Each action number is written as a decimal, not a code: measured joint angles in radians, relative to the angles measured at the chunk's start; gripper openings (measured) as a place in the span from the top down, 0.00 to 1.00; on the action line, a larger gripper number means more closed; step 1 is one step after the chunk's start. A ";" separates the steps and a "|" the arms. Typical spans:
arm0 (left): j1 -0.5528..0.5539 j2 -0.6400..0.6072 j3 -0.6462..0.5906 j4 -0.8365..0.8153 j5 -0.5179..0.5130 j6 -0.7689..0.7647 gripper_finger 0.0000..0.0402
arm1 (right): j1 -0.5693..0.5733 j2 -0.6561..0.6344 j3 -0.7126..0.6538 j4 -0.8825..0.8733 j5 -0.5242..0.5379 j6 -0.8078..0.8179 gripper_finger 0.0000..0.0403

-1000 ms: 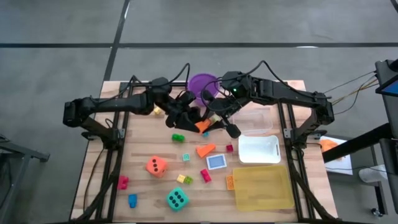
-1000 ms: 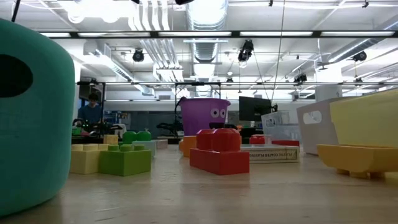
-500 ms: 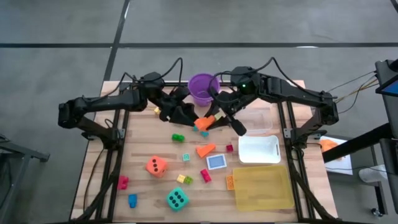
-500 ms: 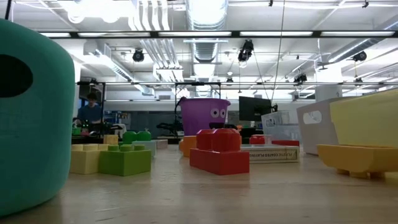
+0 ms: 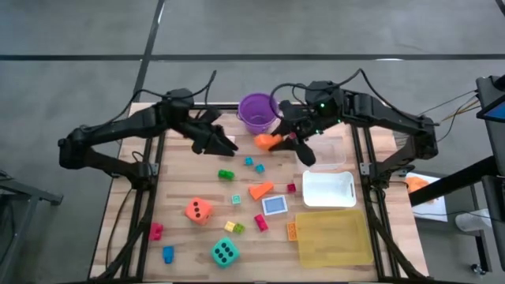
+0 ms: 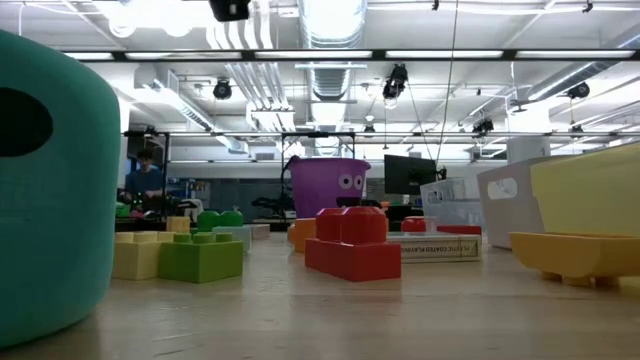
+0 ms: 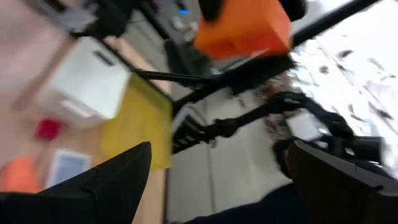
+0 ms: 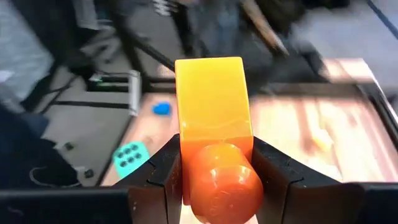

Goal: Pick & Place Toys
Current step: Put the orange game piece into the transparent bin

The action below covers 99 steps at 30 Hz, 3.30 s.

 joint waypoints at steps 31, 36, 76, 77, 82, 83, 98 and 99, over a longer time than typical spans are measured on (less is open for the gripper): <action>-0.079 -0.159 -0.001 -0.680 -0.430 -0.007 0.09 | -0.356 -0.204 -0.664 -0.336 0.304 0.416 0.69; -0.106 -0.159 -0.002 -0.759 -0.489 -0.022 0.09 | -0.365 -0.179 -0.765 -0.331 0.305 0.468 0.69; -0.132 -0.158 -0.002 -0.783 -0.543 -0.003 0.09 | -0.333 -0.092 -1.012 -0.082 0.372 -0.090 0.69; -0.132 -0.158 -0.002 -0.784 -0.544 -0.003 0.09 | -0.333 -0.092 -1.015 -0.075 0.372 -0.094 0.69; -0.132 -0.158 -0.002 -0.783 -0.543 -0.003 0.09 | -0.333 -0.091 -1.027 -0.058 0.372 -0.111 0.69; -0.132 -0.158 -0.002 -0.783 -0.543 -0.003 0.09 | -0.333 -0.091 -1.028 -0.055 0.370 -0.112 0.69; -0.132 -0.158 -0.002 -0.783 -0.543 0.005 0.09 | -0.334 -0.091 -1.047 -0.028 0.329 -0.136 0.69; -0.132 -0.158 -0.002 -0.783 -0.543 0.005 0.09 | -0.334 -0.091 -1.047 -0.027 0.329 -0.136 0.69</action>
